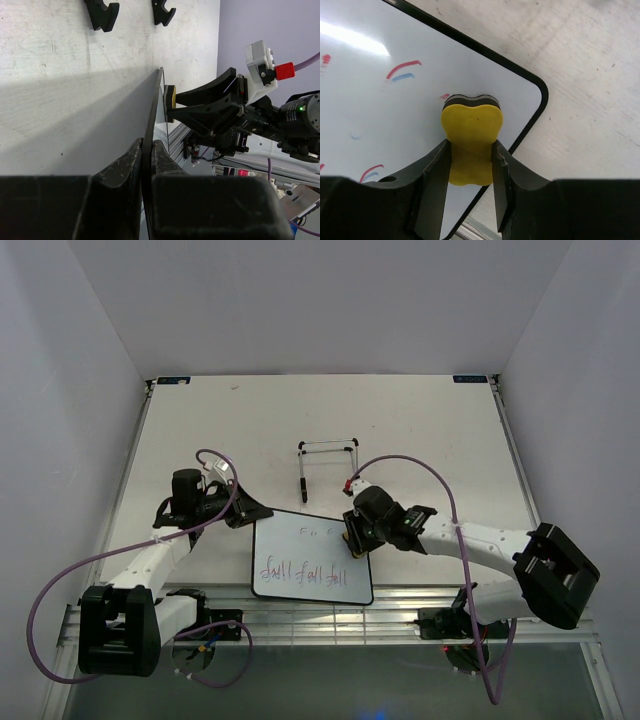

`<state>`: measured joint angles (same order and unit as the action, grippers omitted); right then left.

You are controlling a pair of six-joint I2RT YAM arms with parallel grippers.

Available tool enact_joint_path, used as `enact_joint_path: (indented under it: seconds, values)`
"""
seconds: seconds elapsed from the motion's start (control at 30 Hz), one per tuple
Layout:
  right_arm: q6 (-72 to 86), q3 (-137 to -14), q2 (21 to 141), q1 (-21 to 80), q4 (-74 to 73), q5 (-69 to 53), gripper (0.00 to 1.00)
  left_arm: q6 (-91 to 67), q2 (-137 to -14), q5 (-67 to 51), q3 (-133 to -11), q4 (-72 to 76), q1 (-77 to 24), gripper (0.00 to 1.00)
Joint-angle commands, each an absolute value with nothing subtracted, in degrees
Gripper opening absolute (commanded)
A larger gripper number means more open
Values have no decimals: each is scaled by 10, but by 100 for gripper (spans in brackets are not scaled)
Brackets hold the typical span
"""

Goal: Erase the whiteboard

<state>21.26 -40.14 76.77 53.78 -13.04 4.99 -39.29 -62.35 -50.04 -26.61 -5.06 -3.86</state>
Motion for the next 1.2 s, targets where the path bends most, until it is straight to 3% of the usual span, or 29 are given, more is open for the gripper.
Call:
enact_joint_path:
  seconds: [0.0, 0.13, 0.4, 0.6, 0.9, 1.17]
  values:
    - [219, -388, 770, 534, -161, 34, 33, -364, -607, -491, -272, -24, -40, 0]
    - [216, -438, 794, 564, -133, -10, 32, -366, -608, -490, -271, -23, -40, 0]
    - [200, -654, 901, 649, -134, -32, 33, -373, -604, -473, -261, -29, -40, 0]
    - [187, -711, 969, 653, -144, -38, 33, -373, -603, -464, -261, -37, -40, 0]
    - [211, -534, 889, 556, -170, -8, 33, -366, -607, -469, -267, -42, -40, 0]
    - [211, -359, 781, 435, -151, -59, 33, -366, -606, -467, -268, -40, -40, 0]
